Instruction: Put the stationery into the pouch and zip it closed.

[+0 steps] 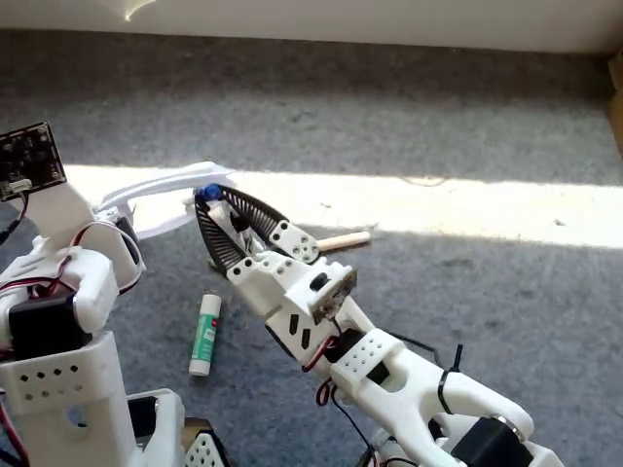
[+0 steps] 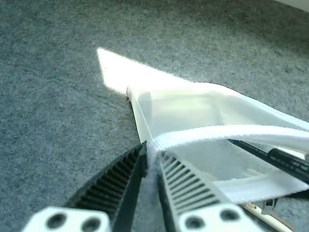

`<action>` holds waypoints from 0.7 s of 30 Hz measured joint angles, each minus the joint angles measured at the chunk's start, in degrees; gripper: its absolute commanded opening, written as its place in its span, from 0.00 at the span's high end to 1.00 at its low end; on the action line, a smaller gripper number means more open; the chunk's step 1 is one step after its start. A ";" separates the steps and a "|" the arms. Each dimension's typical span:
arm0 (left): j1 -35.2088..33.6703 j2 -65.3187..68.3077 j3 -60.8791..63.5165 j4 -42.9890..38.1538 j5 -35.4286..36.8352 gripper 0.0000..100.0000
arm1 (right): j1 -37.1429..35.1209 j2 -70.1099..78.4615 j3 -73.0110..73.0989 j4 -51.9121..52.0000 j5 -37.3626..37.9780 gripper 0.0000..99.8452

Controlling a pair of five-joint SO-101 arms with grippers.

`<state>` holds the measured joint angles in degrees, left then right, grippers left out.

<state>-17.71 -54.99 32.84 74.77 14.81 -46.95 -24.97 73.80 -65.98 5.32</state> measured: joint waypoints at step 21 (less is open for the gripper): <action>0.00 0.00 0.00 0.00 0.00 0.99 | -1.41 -2.55 0.26 7.21 0.00 0.89</action>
<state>-17.71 -54.99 32.84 74.77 14.81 -48.35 -27.52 74.07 -58.77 5.32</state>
